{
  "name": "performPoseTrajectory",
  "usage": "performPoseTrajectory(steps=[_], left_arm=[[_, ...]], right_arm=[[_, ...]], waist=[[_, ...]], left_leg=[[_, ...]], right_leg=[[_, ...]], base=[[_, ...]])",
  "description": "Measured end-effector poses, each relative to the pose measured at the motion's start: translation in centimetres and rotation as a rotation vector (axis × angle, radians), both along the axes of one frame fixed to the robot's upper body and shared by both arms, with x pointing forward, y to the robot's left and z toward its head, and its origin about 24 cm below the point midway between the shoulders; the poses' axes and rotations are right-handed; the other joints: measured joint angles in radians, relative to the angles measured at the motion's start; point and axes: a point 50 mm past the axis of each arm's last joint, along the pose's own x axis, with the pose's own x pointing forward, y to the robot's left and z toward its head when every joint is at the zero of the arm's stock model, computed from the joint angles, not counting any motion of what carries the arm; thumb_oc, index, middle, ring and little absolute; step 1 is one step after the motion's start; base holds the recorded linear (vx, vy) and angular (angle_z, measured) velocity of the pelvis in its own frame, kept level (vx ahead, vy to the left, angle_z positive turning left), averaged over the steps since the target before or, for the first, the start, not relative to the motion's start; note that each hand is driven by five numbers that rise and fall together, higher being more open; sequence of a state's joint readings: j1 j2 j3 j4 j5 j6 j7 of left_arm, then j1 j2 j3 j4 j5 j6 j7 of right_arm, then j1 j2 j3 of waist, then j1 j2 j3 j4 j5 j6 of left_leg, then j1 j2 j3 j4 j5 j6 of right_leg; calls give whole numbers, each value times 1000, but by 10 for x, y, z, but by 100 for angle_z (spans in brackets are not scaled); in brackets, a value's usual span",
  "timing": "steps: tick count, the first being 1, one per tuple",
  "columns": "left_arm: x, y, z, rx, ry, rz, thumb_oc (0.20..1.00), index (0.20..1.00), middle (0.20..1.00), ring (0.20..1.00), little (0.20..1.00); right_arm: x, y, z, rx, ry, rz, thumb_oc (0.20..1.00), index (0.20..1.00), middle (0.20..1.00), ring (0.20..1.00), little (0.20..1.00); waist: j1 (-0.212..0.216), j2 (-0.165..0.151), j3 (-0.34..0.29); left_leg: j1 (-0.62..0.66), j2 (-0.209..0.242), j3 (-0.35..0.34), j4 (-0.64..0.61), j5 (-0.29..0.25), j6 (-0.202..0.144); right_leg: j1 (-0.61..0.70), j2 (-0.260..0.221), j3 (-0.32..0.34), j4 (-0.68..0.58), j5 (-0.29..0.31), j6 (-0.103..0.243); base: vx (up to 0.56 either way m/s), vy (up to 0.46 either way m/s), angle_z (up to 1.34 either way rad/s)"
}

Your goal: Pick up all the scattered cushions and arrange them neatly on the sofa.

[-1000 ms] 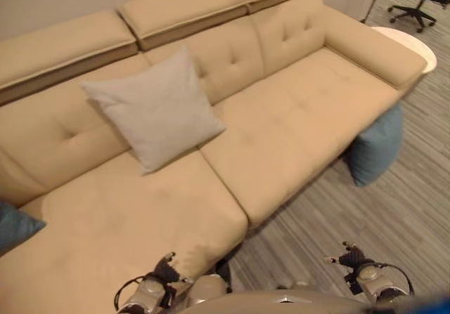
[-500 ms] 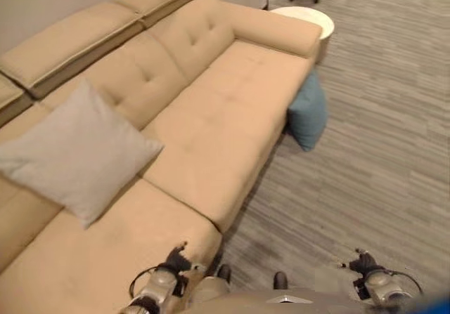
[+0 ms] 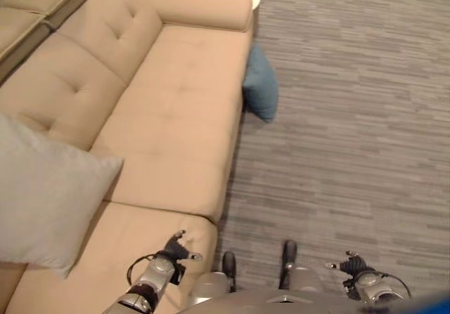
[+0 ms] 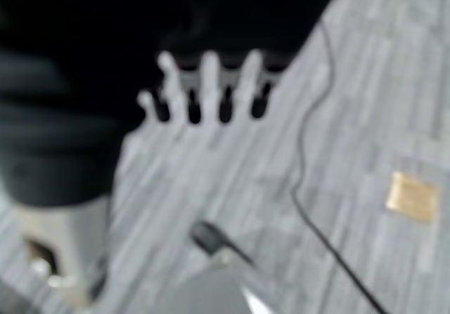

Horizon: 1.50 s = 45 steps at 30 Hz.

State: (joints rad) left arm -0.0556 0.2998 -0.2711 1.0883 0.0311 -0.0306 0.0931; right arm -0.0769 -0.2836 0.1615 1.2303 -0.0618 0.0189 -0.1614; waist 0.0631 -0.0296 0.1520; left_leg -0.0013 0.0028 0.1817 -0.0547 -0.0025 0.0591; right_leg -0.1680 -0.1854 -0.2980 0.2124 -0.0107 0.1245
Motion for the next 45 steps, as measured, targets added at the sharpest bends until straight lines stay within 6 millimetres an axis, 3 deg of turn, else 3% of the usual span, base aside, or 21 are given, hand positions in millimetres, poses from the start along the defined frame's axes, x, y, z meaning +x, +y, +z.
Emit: performPoseTrajectory(steps=[1, 6, 8, 9, 14, 17, 20, 22, 24, 25, 26, 28, 29, 31, 32, 33, 35, 37, 41, 44, 45], left_arm=[[-3, 0, -1, -1, 7, 4, 1000, 1000, 1000, 1000, 1000], [-18, -11, -10, -32, 61, 23, 1000, 1000, 1000, 1000, 1000], [-16, -14, -10, -39, 60, 19, 1000, 1000, 1000, 1000, 1000], [-13, -16, -10, -43, 53, 17, 1000, 1000, 1000, 1000, 1000], [3, -18, -5, -47, 7, 8, 1000, 1000, 1000, 1000, 1000], [7, -23, -4, -55, -1, -8, 1000, 1000, 1000, 1000, 1000], [7, -26, -5, -55, 3, -18, 1000, 1000, 1000, 1000, 1000], [7, -24, -5, -56, 3, -6, 1000, 1000, 1000, 1000, 1000], [-4, -20, -8, -49, 33, 14, 1000, 1000, 1000, 1000, 1000], [-11, -19, -10, -48, 49, 19, 1000, 1000, 1000, 1000, 1000], [-16, -17, -11, -42, 61, 19, 1000, 1000, 1000, 1000, 1000], [-7, -14, -8, -33, 40, 16, 1000, 1000, 1000, 1000, 1000], [-7, -13, -7, -29, 40, 10, 1000, 1000, 1000, 1000, 1000], [4, -12, -3, -24, 6, -4, 1000, 1000, 1000, 1000, 1000], [17, -8, 3, -8, -21, -11, 1000, 1000, 1000, 1000, 1000], [19, -6, 4, -2, -29, -13, 1000, 1000, 1000, 1000, 1000], [25, -8, 7, 3, -59, -4, 1000, 1000, 1000, 1000, 1000], [16, -7, 3, 1, -32, 10, 1000, 1000, 1000, 1000, 1000], [-3, -8, -7, 4, 45, 23, 1000, 1000, 1000, 1000, 1000], [-20, -9, -12, -3, 85, 43, 1000, 1000, 1000, 1000, 1000], [-20, -15, -14, -18, 86, 43, 1000, 1000, 1000, 1000, 1000]], right_arm=[[-1, -2, 0, -2, -2, -17, 1000, 1000, 1000, 1000, 1000], [-6, -4, -1, 0, 4, -31, 1000, 1000, 1000, 1000, 1000], [-6, -4, -1, 1, 1, -37, 1000, 1000, 1000, 1000, 1000], [-8, -6, -1, -2, 1, -50, 1000, 1000, 1000, 1000, 1000], [-5, -5, 0, 0, -15, -75, 1000, 1000, 1000, 1000, 1000], [-9, -6, -1, -8, 8, -80, 1000, 1000, 1000, 1000, 1000], [-9, -10, -1, -35, 31, -70, 1000, 1000, 1000, 1000, 1000], [-2, -10, 1, -44, 19, -52, 1000, 1000, 1000, 1000, 1000], [-3, -6, 0, -35, 20, -49, 1000, 1000, 1000, 1000, 1000], [-6, -6, -1, -35, 29, -48, 1000, 1000, 1000, 1000, 1000], [-13, -5, -3, -34, 47, -47, 1000, 1000, 1000, 1000, 1000], [-15, 0, -6, -24, 58, -32, 1000, 1000, 1000, 1000, 1000], [-8, 3, -4, -18, 34, -15, 1000, 1000, 1000, 1000, 1000], [-8, 3, -4, -15, 29, -6, 1000, 1000, 1000, 1000, 1000], [6, 4, 0, -10, -10, 7, 1000, 1000, 1000, 1000, 1000], [7, 6, 0, -4, -15, 9, 1000, 1000, 1000, 1000, 1000], [14, 6, 3, -4, -34, 25, 1000, 1000, 1000, 1000, 1000], [24, 9, 6, -2, -64, 50, 1000, 1000, 1000, 1000, 1000], [11, 8, 1, -10, -11, 52, 1000, 1000, 1000, 1000, 1000], [-5, 4, -3, -12, 35, 35, 1000, 1000, 1000, 1000, 1000], [-5, 3, -3, -14, 36, 15, 1000, 1000, 1000, 1000, 1000]], waist=[[10, -8, -7], [7, 21, -29], [4, 9, -35], [4, 1, -35], [16, -25, -30], [14, -27, -26], [22, -3, -9], [54, 9, 11], [65, -5, 1], [68, -10, -23], [63, -20, -51], [66, -30, -50], [68, -24, -47], [59, -23, -43], [48, -19, -11], [44, -16, -9], [45, 15, 6], [29, 27, 11], [-7, 14, 9], [-13, -4, -24], [-9, -4, -23]], left_leg=[[14, 12, 24, -5, -1, -13], [13, 67, -14, 71, -23, -67], [-23, 58, -44, 148, -22, -71], [-64, 66, -59, 235, -22, -109], [-260, 59, -154, 627, 29, -173], [-290, 4, -165, 364, 19, -146], [-280, -46, -205, 21, 73, -171], [-292, -61, -201, 3, 122, -125], [-251, -58, -210, 48, 122, -118], [-234, -56, -216, 88, 113, -112], [-203, -61, -195, 82, 121, -12], [-153, -62, -163, 50, 103, 7], [-134, -57, -150, 47, 112, 11], [-102, -71, -150, 51, 78, 8], [-66, -90, -149, 70, 38, 56], [-54, -95, -150, 69, 35, 54], [-15, -91, -161, 62, -37, 87], [13, -90, -171, 60, -51, 69], [108, -91, -219, 54, -116, 16], [184, -80, -264, 80, -179, -41], [136, -70, -266, 206, -203, -69]], right_leg=[[22, 19, -24, -6, -66, -21], [88, 107, 15, -116, -58, -62], [110, 105, 33, -151, -52, -73], [114, 103, 44, -159, -51, -90], [181, 118, 95, -232, -34, -174], [199, 133, 118, -286, -30, -184], [213, 182, 154, -312, -32, -187], [246, 219, 205, -312, -39, -185], [288, 224, 254, -306, -76, -200], [310, 222, 273, -307, -99, -194], [320, 211, 279, -273, -134, -155], [236, 200, 256, -50, -208, -86], [154, 181, 234, 133, -248, -13], [46, 153, 234, 346, -228, 59], [-84, 96, 216, 633, -184, 127], [-110, 81, 200, 651, -184, 127], [-163, 8, 93, 579, -204, 35], [-190, -8, 47, 299, -187, 20], [-181, 21, 105, -122, 43, 6], [-138, 42, 120, -95, 153, -76], [-121, 45, 107, -76, 116, -100]], base=[[71, -125, -51], [132, -153, -26], [86, -156, -6], [39, -74, -6], [164, -79, -28], [279, -36, -26], [222, 1, -42], [482, 75, -98], [221, 38, -87], [265, 76, -82], [343, 89, -73], [192, 51, -59], [99, 42, -33], [265, 100, -12], [453, 97, 8], [385, 54, 11], [432, -99, -17], [418, -123, 2], [420, -146, 44], [345, -219, 56], [162, -293, 66]])
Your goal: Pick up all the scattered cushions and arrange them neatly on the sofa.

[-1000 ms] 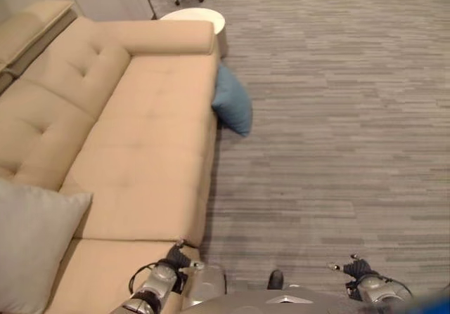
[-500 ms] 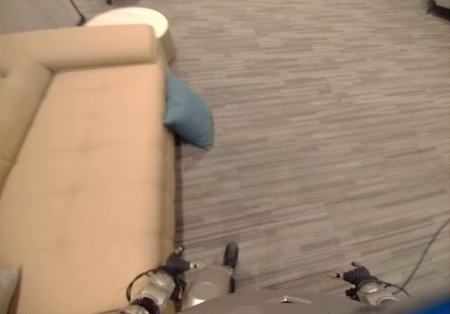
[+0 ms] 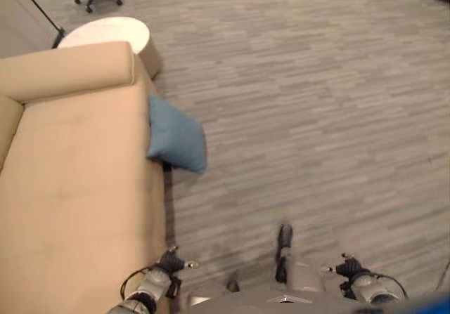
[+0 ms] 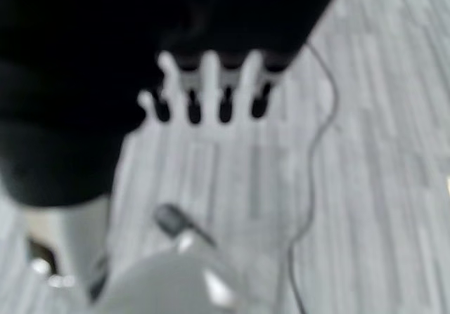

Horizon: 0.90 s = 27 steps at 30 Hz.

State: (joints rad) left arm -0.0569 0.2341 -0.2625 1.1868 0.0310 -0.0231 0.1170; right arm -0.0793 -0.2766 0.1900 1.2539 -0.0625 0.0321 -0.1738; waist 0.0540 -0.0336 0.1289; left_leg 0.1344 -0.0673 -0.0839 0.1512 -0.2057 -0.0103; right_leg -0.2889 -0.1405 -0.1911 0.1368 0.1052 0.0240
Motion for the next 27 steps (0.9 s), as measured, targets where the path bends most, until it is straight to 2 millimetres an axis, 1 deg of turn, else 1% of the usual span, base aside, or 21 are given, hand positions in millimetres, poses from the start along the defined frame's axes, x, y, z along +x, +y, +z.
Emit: performPoseTrajectory(steps=[1, 2, 3, 4, 5, 6, 7, 9, 10, 11, 13, 14, 16, 17, 18, 19, 21, 23, 24, 25, 27], left_arm=[[-2, -7, -2, -23, 6, -7, 1000, 1000, 1000, 1000, 1000], [3, -4, 0, -14, -9, -9, 1000, 1000, 1000, 1000, 1000], [13, -2, 4, -7, -42, -15, 1000, 1000, 1000, 1000, 1000], [13, 1, 5, 3, -43, -15, 1000, 1000, 1000, 1000, 1000], [13, 7, 6, 9, -46, 3, 1000, 1000, 1000, 1000, 1000], [17, 6, 8, 11, -56, -3, 1000, 1000, 1000, 1000, 1000], [24, 4, 10, 5, -76, -9, 1000, 1000, 1000, 1000, 1000], [27, 2, 11, -2, -93, -14, 1000, 1000, 1000, 1000, 1000], [29, -1, 12, -9, -99, -20, 1000, 1000, 1000, 1000, 1000], [31, -5, 12, -13, -104, -36, 1000, 1000, 1000, 1000, 1000], [29, -3, 11, -7, -97, -36, 1000, 1000, 1000, 1000, 1000], [25, -1, 10, -7, -88, -24, 1000, 1000, 1000, 1000, 1000], [15, 1, 7, -9, -67, 0, 1000, 1000, 1000, 1000, 1000], [7, 3, 5, -7, -50, 19, 1000, 1000, 1000, 1000, 1000], [1, 10, 4, 10, -31, 25, 1000, 1000, 1000, 1000, 1000], [0, 13, 5, 16, -30, 26, 1000, 1000, 1000, 1000, 1000], [14, 15, 10, 25, -61, 17, 1000, 1000, 1000, 1000, 1000], [19, 18, 12, 35, -70, 12, 1000, 1000, 1000, 1000, 1000], [28, 20, 17, 44, -97, 2, 1000, 1000, 1000, 1000, 1000], [30, 22, 17, 46, -99, 5, 1000, 1000, 1000, 1000, 1000], [30, 22, 17, 46, -100, 6, 1000, 1000, 1000, 1000, 1000]], right_arm=[[2, 3, 0, 9, -9, 2, 1000, 1000, 1000, 1000, 1000], [3, 3, 0, 8, -15, 6, 1000, 1000, 1000, 1000, 1000], [6, 3, 1, 11, -27, 2, 1000, 1000, 1000, 1000, 1000], [10, 3, 2, 13, -43, -4, 1000, 1000, 1000, 1000, 1000], [24, 6, 7, 16, -87, 1, 1000, 1000, 1000, 1000, 1000], [31, 7, 9, 14, -106, 2, 1000, 1000, 1000, 1000, 1000], [30, 6, 9, 10, -104, -4, 1000, 1000, 1000, 1000, 1000], [34, 5, 11, 4, -119, -5, 1000, 1000, 1000, 1000, 1000], [32, 3, 10, -2, -108, -7, 1000, 1000, 1000, 1000, 1000], [29, 2, 9, -9, -91, -1, 1000, 1000, 1000, 1000, 1000], [33, 4, 10, -6, -99, 11, 1000, 1000, 1000, 1000, 1000], [30, 4, 9, -9, -88, 14, 1000, 1000, 1000, 1000, 1000], [28, 3, 8, -10, -83, 13, 1000, 1000, 1000, 1000, 1000], [24, 3, 7, -9, -72, 11, 1000, 1000, 1000, 1000, 1000], [19, 9, 3, 6, -56, 9, 1000, 1000, 1000, 1000, 1000], [15, 11, 1, 14, -48, 7, 1000, 1000, 1000, 1000, 1000], [13, 15, 0, 28, -43, 6, 1000, 1000, 1000, 1000, 1000], [17, 18, 1, 40, -60, 11, 1000, 1000, 1000, 1000, 1000], [15, 18, 0, 49, -55, 14, 1000, 1000, 1000, 1000, 1000], [15, 19, 0, 51, -50, 18, 1000, 1000, 1000, 1000, 1000], [19, 19, 1, 47, -60, 34, 1000, 1000, 1000, 1000, 1000]], waist=[[22, -17, -24], [33, -26, -25], [61, -32, -24], [77, -34, -24], [75, -43, -17], [74, -40, -7], [70, -52, 10], [69, -57, 16], [66, -45, 18], [67, -30, 25], [73, -20, 34], [73, -19, 34], [97, -13, 27], [102, -6, 19], [102, -37, 0], [104, -51, -10], [110, -57, -13], [97, -41, -14], [100, -36, -11], [97, -39, -5], [85, -32, -2]], left_leg=[[-144, 6, 37, 288, 27, -25], [-235, 17, 60, 458, 75, -37], [-329, 30, 78, 635, 187, -37], [-390, 54, 79, 742, 269, -40], [-470, 89, 79, 788, 197, -31], [-499, 92, 95, 752, 185, -23], [-505, 97, 118, 662, 182, -23], [-517, 90, 169, 369, 187, -34], [-503, 89, 192, 224, 196, -34], [-478, 84, 215, 15, 241, -44], [-488, 74, 217, -34, 296, -38], [-467, 51, 212, -110, 317, -43], [-415, 51, 210, -140, 329, -13], [-380, 56, 202, -153, 351, 12], [-362, 29, 205, -144, 371, 75], [-357, 22, 213, -145, 357, 81], [-307, 15, 219, -151, 316, 102], [-263, 22, 212, -155, 297, 96], [-227, 14, 206, -166, 254, 105], [-198, 4, 207, -181, 251, 110], [-159, 0, 207, -197, 253, 126]], right_leg=[[56, 14, -19, -59, 10, -30], [75, 27, -27, -80, 8, -61], [96, 42, -26, -99, -11, -90], [117, 54, -26, -117, -8, -91], [174, 83, -35, -142, -43, -127], [202, 91, -36, -155, -72, -130], [233, 93, -47, -168, -65, -127], [302, 112, -71, -236, -91, -96], [316, 122, -76, -235, -112, -81], [342, 142, -86, -230, -126, -79], [381, 159, -82, -230, -151, -51], [420, 160, -73, -230, -194, -34], [479, 167, -33, -230, -235, -34], [503, 174, -12, -229, -255, -23], [521, 149, -11, -217, -283, 9], [507, 128, -13, -188, -287, 16], [445, 105, -13, 26, -311, 70], [309, 64, -14, 360, -328, 134], [202, 24, -11, 537, -315, 182], [150, 0, -12, 609, -311, 190], [87, -14, -8, 635, -317, 180]], base=[[226, -376, 48], [153, -274, 18], [158, -153, -17], [298, -140, -24], [300, -144, 1], [331, -97, 16], [352, -42, 11], [426, -24, 12], [276, 12, 25], [330, 31, -2], [426, 66, -17], [379, 82, -11], [329, 65, -53], [303, 96, -60], [179, 74, -31], [309, 143, -18], [148, 92, -19], [194, 138, 7], [231, 136, 11], [251, 113, -4], [230, 24, 16]])
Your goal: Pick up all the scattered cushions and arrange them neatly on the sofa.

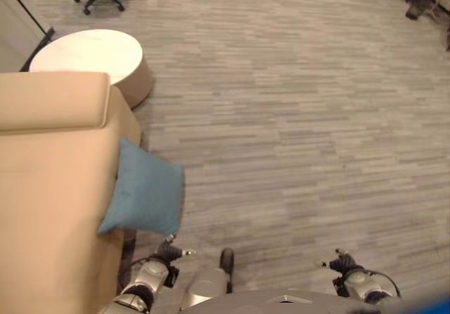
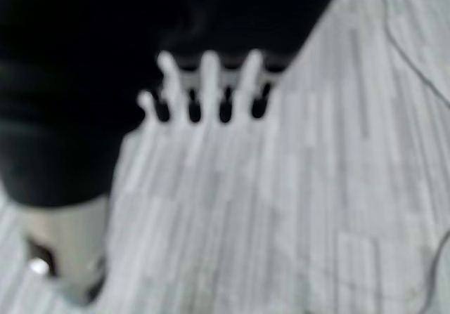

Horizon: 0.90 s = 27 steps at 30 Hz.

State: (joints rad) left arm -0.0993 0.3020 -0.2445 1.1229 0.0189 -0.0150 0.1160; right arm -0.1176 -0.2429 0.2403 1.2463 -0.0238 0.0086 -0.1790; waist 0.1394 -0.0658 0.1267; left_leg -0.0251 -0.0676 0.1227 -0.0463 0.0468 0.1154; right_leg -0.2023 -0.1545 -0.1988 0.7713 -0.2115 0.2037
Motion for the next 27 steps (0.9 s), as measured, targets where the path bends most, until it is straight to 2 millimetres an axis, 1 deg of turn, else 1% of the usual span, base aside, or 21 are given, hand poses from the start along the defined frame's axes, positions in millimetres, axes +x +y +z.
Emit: performPoseTrajectory(steps=[1, 3, 5, 7, 8, 9, 10, 11, 12, 13, 14, 15, 16, 17, 19, 20, 22, 23, 24, 26, 27], left_arm=[[0, -2, -1, -6, -2, -2, 1000, 1000, 1000, 1000, 1000], [-3, -5, -3, -17, 6, 6, 1000, 1000, 1000, 1000, 1000], [-8, -7, -6, -20, 30, 13, 1000, 1000, 1000, 1000, 1000], [-14, -9, -9, -25, 54, 18, 1000, 1000, 1000, 1000, 1000], [-16, -10, -10, -28, 59, 19, 1000, 1000, 1000, 1000, 1000], [-16, -12, -11, -34, 60, 19, 1000, 1000, 1000, 1000, 1000], [-22, -16, -14, -44, 77, 22, 1000, 1000, 1000, 1000, 1000], [-27, -21, -17, -57, 92, 24, 1000, 1000, 1000, 1000, 1000], [-32, -24, -19, -67, 103, 27, 1000, 1000, 1000, 1000, 1000], [-38, -25, -21, -71, 113, 31, 1000, 1000, 1000, 1000, 1000], [-35, -25, -20, -70, 110, 31, 1000, 1000, 1000, 1000, 1000], [-37, -26, -21, -73, 114, 32, 1000, 1000, 1000, 1000, 1000], [-34, -26, -20, -80, 104, 46, 1000, 1000, 1000, 1000, 1000], [-34, -23, -19, -72, 99, 49, 1000, 1000, 1000, 1000, 1000], [-20, -19, -14, -69, 55, 49, 1000, 1000, 1000, 1000, 1000], [-17, -19, -12, -70, 42, 45, 1000, 1000, 1000, 1000, 1000], [-7, -19, -8, -67, 17, 33, 1000, 1000, 1000, 1000, 1000], [-5, -20, -8, -69, 13, 31, 1000, 1000, 1000, 1000, 1000], [-1, -21, -6, -72, -1, 26, 1000, 1000, 1000, 1000, 1000], [-10, -19, -9, -72, 21, 42, 1000, 1000, 1000, 1000, 1000], [-25, -18, -14, -71, 62, 55, 1000, 1000, 1000, 1000, 1000]], right_arm=[[0, 1, 0, 1, 2, 10, 1000, 1000, 1000, 1000, 1000], [0, 1, 0, 1, -1, 12, 1000, 1000, 1000, 1000, 1000], [0, 1, 0, 1, 4, 13, 1000, 1000, 1000, 1000, 1000], [-2, 1, -1, 2, 8, 9, 1000, 1000, 1000, 1000, 1000], [-3, 1, -1, 1, 15, 7, 1000, 1000, 1000, 1000, 1000], [-6, 0, -2, -1, 26, 5, 1000, 1000, 1000, 1000, 1000], [-15, -2, -4, -4, 51, -6, 1000, 1000, 1000, 1000, 1000], [-20, -6, -5, -12, 65, -10, 1000, 1000, 1000, 1000, 1000], [-20, -9, -4, -22, 66, -12, 1000, 1000, 1000, 1000, 1000], [-11, -12, -1, -29, 38, -6, 1000, 1000, 1000, 1000, 1000], [-8, -14, 1, -36, 25, -2, 1000, 1000, 1000, 1000, 1000], [2, -15, 5, -41, -11, 8, 1000, 1000, 1000, 1000, 1000], [14, -16, 11, -43, -65, 14, 1000, 1000, 1000, 1000, 1000], [15, -16, 11, -43, -69, 16, 1000, 1000, 1000, 1000, 1000], [10, -14, 9, -40, -60, 8, 1000, 1000, 1000, 1000, 1000], [11, -14, 9, -38, -63, 3, 1000, 1000, 1000, 1000, 1000], [12, -13, 9, -34, -68, -12, 1000, 1000, 1000, 1000, 1000], [7, -14, 7, -35, -51, -23, 1000, 1000, 1000, 1000, 1000], [0, -15, 4, -37, -20, -39, 1000, 1000, 1000, 1000, 1000], [0, -15, 4, -34, -21, -41, 1000, 1000, 1000, 1000, 1000], [-1, -14, 4, -32, -20, -41, 1000, 1000, 1000, 1000, 1000]], waist=[[-12, 14, 5], [-24, 21, 13], [-34, 37, 23], [-43, 32, 21], [-42, 33, 20], [-47, 31, 18], [-55, 31, 16], [-52, 46, 5], [-38, 57, -5], [-23, 51, -11], [-28, 33, -9], [-20, 26, -9], [-14, 19, -5], [-10, 2, 4], [-15, -21, 10], [-15, -25, 12], [-33, -30, 16], [-44, -27, 18], [-35, -27, 13], [-22, -17, 9], [-17, 5, -8]], left_leg=[[32, -4, -23, -11, -32, -9], [68, -9, -49, -20, -33, -2], [92, -12, -93, -20, -64, -7], [115, -23, -148, -17, -90, -12], [123, -21, -173, -9, -108, -18], [123, -23, -218, 1, -124, -21], [152, -21, -289, 13, -142, -34], [166, -3, -327, 24, -154, -50], [157, 10, -341, 56, -157, -63], [104, 7, -357, 163, -166, -86], [33, -14, -344, 286, -183, -122], [-28, -19, -319, 371, -189, -134], [-135, -7, -249, 541, -179, -160], [-160, 7, -198, 559, -182, -162], [-196, 48, -96, 520, -175, -155], [-215, 63, -44, 477, -174, -154], [-238, 103, 106, 348, -164, -153], [-240, 115, 166, 305, -151, -164], [-226, 119, 205, 246, -122, -153], [-204, 119, 212, 218, -105, -134], [-138, 96, 162, 133, -72, -116]], right_leg=[[-71, 0, 0, -96, 5, -13], [-107, 31, 28, -272, 35, -40], [-111, 89, 153, -437, 89, -61], [-137, 106, 207, -503, 157, -65], [-136, 121, 260, -548, 184, -66], [-113, 120, 272, -598, 207, -76], [-59, 116, 257, -639, 260, -123], [-18, 127, 228, -667, 278, -167], [14, 132, 198, -700, 276, -183], [65, 127, 153, -763, 294, -206], [83, 114, 126, -803, 317, -235], [88, 112, 119, -811, 315, -242], [99, 109, 69, -818, 299, -271], [125, 106, 32, -837, 293, -280], [177, 106, -52, -862, 269, -299], [185, 105, -87, -867, 255, -296], [200, 103, -179, -869, 213, -261], [214, 105, -210, -868, 197, -246], [228, 111, -234, -868, 183, -234], [253, 118, -251, -863, 170, -218], [282, 123, -252, -854, 146, -196]], base=[[303, -2, 33], [398, -25, 42], [319, -49, 58], [361, -96, 83], [332, -105, 92], [331, -122, 143], [271, -125, 158], [219, -143, 142], [147, -141, 106], [102, -199, 96], [40, -141, 90], [69, -227, 93], [47, -120, 88], [103, -173, 113], [144, -101, 120], [337, -76, 129], [300, -24, 127], [244, 16, 119], [330, 45, 79], [195, 43, 23], [147, 42, 5]])
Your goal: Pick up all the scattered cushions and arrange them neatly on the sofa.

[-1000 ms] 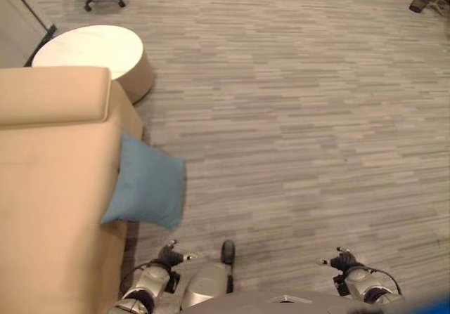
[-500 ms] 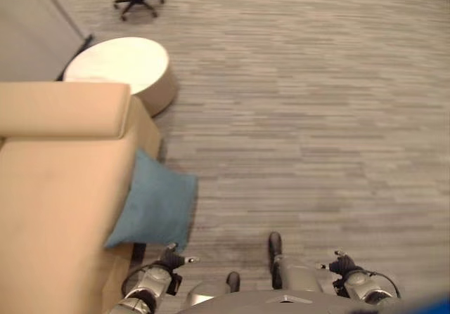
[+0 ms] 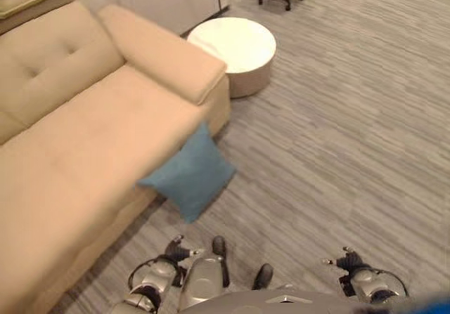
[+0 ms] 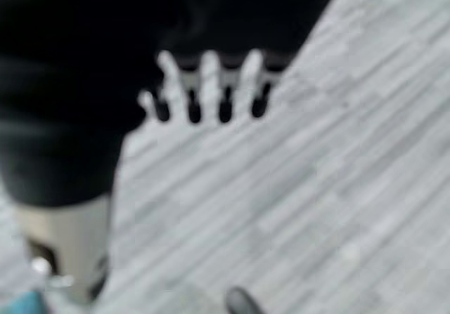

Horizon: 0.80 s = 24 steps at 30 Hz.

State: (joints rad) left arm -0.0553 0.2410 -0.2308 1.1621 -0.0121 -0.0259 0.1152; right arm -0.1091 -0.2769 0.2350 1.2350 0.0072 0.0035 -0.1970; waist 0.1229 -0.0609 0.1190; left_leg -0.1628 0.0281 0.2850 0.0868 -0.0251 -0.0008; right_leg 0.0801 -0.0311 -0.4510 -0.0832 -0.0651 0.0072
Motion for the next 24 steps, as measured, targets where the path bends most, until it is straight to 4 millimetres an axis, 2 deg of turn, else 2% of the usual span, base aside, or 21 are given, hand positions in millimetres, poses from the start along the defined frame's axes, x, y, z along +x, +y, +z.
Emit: performPoseTrajectory(steps=[1, 2, 3, 4, 5, 6, 7, 8, 9, 10, 11, 13, 14, 16, 17, 18, 19, 20, 22, 24], left_arm=[[-5, 0, -2, -2, 12, 2, 1000, 1000, 1000, 1000, 1000], [-12, 3, -3, 5, 31, 10, 1000, 1000, 1000, 1000, 1000], [-13, 4, -3, 6, 32, 18, 1000, 1000, 1000, 1000, 1000], [-12, 5, -3, 6, 30, 21, 1000, 1000, 1000, 1000, 1000], [-11, 5, -2, 2, 27, 28, 1000, 1000, 1000, 1000, 1000], [-10, 7, -2, 4, 20, 33, 1000, 1000, 1000, 1000, 1000], [-3, 8, 1, 5, 1, 36, 1000, 1000, 1000, 1000, 1000], [0, 12, 3, 16, -7, 29, 1000, 1000, 1000, 1000, 1000], [2, 17, 5, 30, -16, 26, 1000, 1000, 1000, 1000, 1000], [3, 18, 5, 34, -19, 26, 1000, 1000, 1000, 1000, 1000], [2, 20, 6, 41, -12, 31, 1000, 1000, 1000, 1000, 1000], [-4, 21, 3, 41, 9, 33, 1000, 1000, 1000, 1000, 1000], [-7, 15, 1, 26, 16, 44, 1000, 1000, 1000, 1000, 1000], [-7, 10, -1, 19, 25, 25, 1000, 1000, 1000, 1000, 1000], [-12, 8, -3, 13, 45, 32, 1000, 1000, 1000, 1000, 1000], [-16, 5, -5, 10, 57, 24, 1000, 1000, 1000, 1000, 1000], [-17, 6, -5, 12, 57, 23, 1000, 1000, 1000, 1000, 1000], [-24, 3, -8, 3, 72, 27, 1000, 1000, 1000, 1000, 1000], [-28, -1, -9, -7, 83, 28, 1000, 1000, 1000, 1000, 1000], [-18, -3, -7, -13, 52, 21, 1000, 1000, 1000, 1000, 1000]], right_arm=[[-2, -1, 0, -3, 6, -2, 1000, 1000, 1000, 1000, 1000], [0, 3, -1, 12, -1, 6, 1000, 1000, 1000, 1000, 1000], [-1, 4, -1, 16, 3, 7, 1000, 1000, 1000, 1000, 1000], [0, 4, -1, 20, 0, 9, 1000, 1000, 1000, 1000, 1000], [0, 3, -1, 22, 2, 7, 1000, 1000, 1000, 1000, 1000], [-1, 4, -1, 22, 7, 17, 1000, 1000, 1000, 1000, 1000], [2, 4, 0, 24, -6, 30, 1000, 1000, 1000, 1000, 1000], [1, 6, -1, 32, -7, 41, 1000, 1000, 1000, 1000, 1000], [3, 10, -1, 44, -10, 50, 1000, 1000, 1000, 1000, 1000], [8, 12, 0, 49, -22, 57, 1000, 1000, 1000, 1000, 1000], [12, 13, 2, 49, -32, 63, 1000, 1000, 1000, 1000, 1000], [20, 14, 5, 51, -62, 76, 1000, 1000, 1000, 1000, 1000], [17, 15, 4, 48, -55, 93, 1000, 1000, 1000, 1000, 1000], [16, 15, 3, 50, -52, 94, 1000, 1000, 1000, 1000, 1000], [12, 15, 1, 39, -23, 109, 1000, 1000, 1000, 1000, 1000], [7, 13, 0, 39, -13, 100, 1000, 1000, 1000, 1000, 1000], [2, 13, -2, 40, 7, 92, 1000, 1000, 1000, 1000, 1000], [-2, 9, -3, 32, 24, 81, 1000, 1000, 1000, 1000, 1000], [6, 2, 2, 17, -5, 66, 1000, 1000, 1000, 1000, 1000], [14, -3, 6, 5, -30, 64, 1000, 1000, 1000, 1000, 1000]], waist=[[6, 15, -11], [6, 11, -17], [8, 6, -19], [8, 6, -19], [10, 16, -20], [8, 21, -30], [0, 30, -26], [-7, 27, -33], [0, 27, -34], [17, 18, -35], [18, 21, -34], [4, 30, -28], [-11, 44, -19], [-19, 46, -11], [-39, 53, -7], [-53, 55, -5], [-47, 44, -6], [-31, 53, -11], [-26, 64, -20], [-22, 47, -17]], left_leg=[[21, -1, -17, -30, 42, 18], [39, -26, -27, -58, 50, 53], [59, -45, -38, -84, 43, 51], [73, -61, -50, -92, 46, 68], [106, -69, -72, -112, 43, 73], [122, -76, -99, -122, 42, 87], [150, -81, -143, -121, 30, 100], [159, -88, -184, -122, 29, 101], [167, -94, -203, -126, 23, 105], [183, -102, -232, -128, 11, 106], [187, -99, -250, -118, -4, 106], [205, -101, -288, -112, -8, 104], [211, -96, -361, -91, -26, 92], [222, -103, -402, -91, -35, 84], [216, -96, -493, -59, -54, 66], [223, -97, -528, -63, -59, 57], [240, -100, -549, -72, -62, 48], [258, -91, -567, -68, -72, 30], [225, -65, -558, -36, -52, 1], [180, -62, -523, 23, -37, -26]], right_leg=[[1, 5, 2, 16, -11, 10], [0, -19, -2, 61, -39, 37], [-4, -35, -7, 96, -63, 48], [-6, -56, -5, 151, -77, 55], [-23, -81, 0, 253, -103, 90], [-61, -113, 1, 389, -124, 101], [-186, -182, 50, 704, -131, 131], [-232, -196, 82, 773, -146, 159], [-278, -197, 115, 783, -149, 166], [-325, -196, 143, 779, -148, 166], [-358, -174, 195, 742, -146, 156], [-370, -165, 205, 652, -131, 145], [-367, -114, 283, 514, -108, 128], [-389, -103, 319, 461, -58, 126], [-369, -29, 472, 384, -33, 123], [-350, -26, 460, 348, -8, 122], [-335, -24, 458, 323, 14, 104], [-301, -14, 430, 281, 55, 12], [-237, -6, 368, 196, 68, -6], [-195, -5, 315, 120, 100, -35]], base=[[221, 68, 17], [231, 119, 16], [160, 97, 41], [217, 140, 42], [133, 75, 56], [185, 88, 86], [115, 24, 116], [239, -8, 127], [184, -24, 93], [177, -70, 59], [181, -146, 56], [187, -148, 93], [200, -177, 135], [221, -220, 144], [155, -190, 163], [159, -192, 160], [106, -205, 112], [81, -213, 60], [75, -202, 83], [48, -168, 88]])
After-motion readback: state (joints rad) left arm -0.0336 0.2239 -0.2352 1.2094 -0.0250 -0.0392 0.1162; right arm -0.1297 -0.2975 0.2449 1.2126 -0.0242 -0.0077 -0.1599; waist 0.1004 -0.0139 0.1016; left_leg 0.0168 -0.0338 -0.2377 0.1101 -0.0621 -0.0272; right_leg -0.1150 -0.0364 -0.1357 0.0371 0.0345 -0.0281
